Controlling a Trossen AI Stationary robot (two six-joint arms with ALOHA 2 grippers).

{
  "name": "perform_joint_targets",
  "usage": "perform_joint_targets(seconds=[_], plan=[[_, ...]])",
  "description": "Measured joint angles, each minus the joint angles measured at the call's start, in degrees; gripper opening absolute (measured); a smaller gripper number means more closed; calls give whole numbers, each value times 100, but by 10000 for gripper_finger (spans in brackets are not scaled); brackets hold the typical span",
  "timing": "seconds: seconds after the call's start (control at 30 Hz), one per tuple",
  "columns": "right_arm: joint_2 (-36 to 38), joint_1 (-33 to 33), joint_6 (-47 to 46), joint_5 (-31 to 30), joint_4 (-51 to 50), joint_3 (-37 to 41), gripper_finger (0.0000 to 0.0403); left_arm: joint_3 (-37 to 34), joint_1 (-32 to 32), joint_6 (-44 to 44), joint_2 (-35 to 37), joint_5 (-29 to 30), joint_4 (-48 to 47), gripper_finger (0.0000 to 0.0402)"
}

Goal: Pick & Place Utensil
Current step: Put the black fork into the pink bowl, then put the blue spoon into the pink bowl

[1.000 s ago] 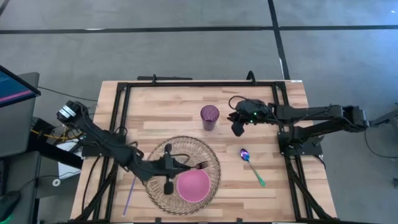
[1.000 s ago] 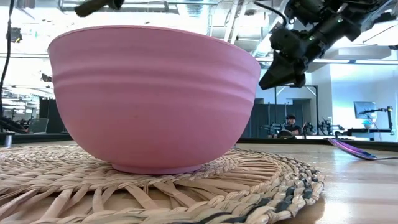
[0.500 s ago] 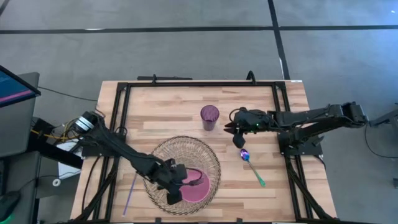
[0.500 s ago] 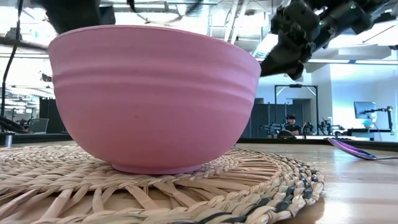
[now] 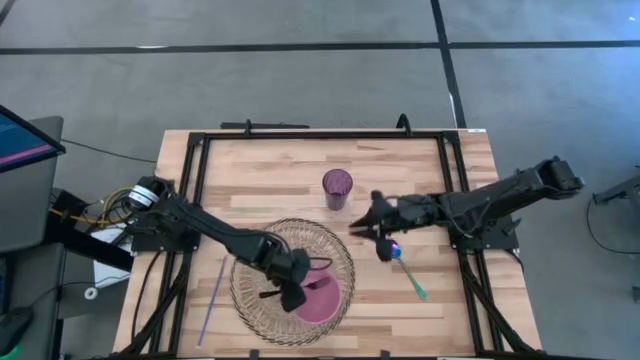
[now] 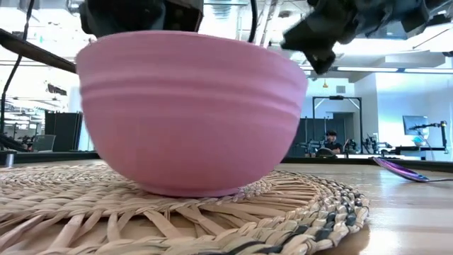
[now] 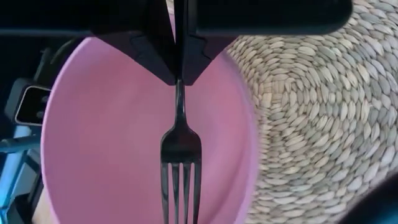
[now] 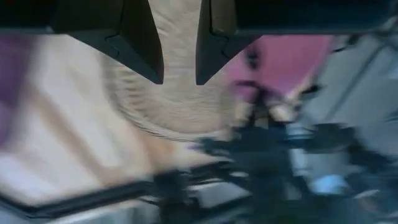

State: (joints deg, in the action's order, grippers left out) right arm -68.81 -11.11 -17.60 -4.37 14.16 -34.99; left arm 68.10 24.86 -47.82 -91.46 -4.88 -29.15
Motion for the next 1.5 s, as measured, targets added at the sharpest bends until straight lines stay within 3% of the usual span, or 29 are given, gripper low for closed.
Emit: perform_joint_targets(seconds=[0.13, 0.23, 0.5, 0.83, 1.37, 1.5], plan=[[-443, -321, 13, 869, 617, 5, 87, 1, -87, -98, -48, -138, 25, 17], [-782, -529, 13, 1173, 1063, 3, 87, -3, -81, -98, -51, -139, 39, 17], [-2102, -801, 14, 1183, 2025, -65, 87, -3, -87, -93, -51, -253, 54, 20], [-3269, -795, 12, 1201, 2080, -706, 87, -3, -128, 267, -51, -252, 211, 47], [-3314, -801, -3, 1211, 1903, -786, 87, -3, -254, 298, 6, -226, 963, 54], [-3283, -801, -212, 1523, 1972, -786, 87, -3, -254, 316, 101, -226, 997, 54]])
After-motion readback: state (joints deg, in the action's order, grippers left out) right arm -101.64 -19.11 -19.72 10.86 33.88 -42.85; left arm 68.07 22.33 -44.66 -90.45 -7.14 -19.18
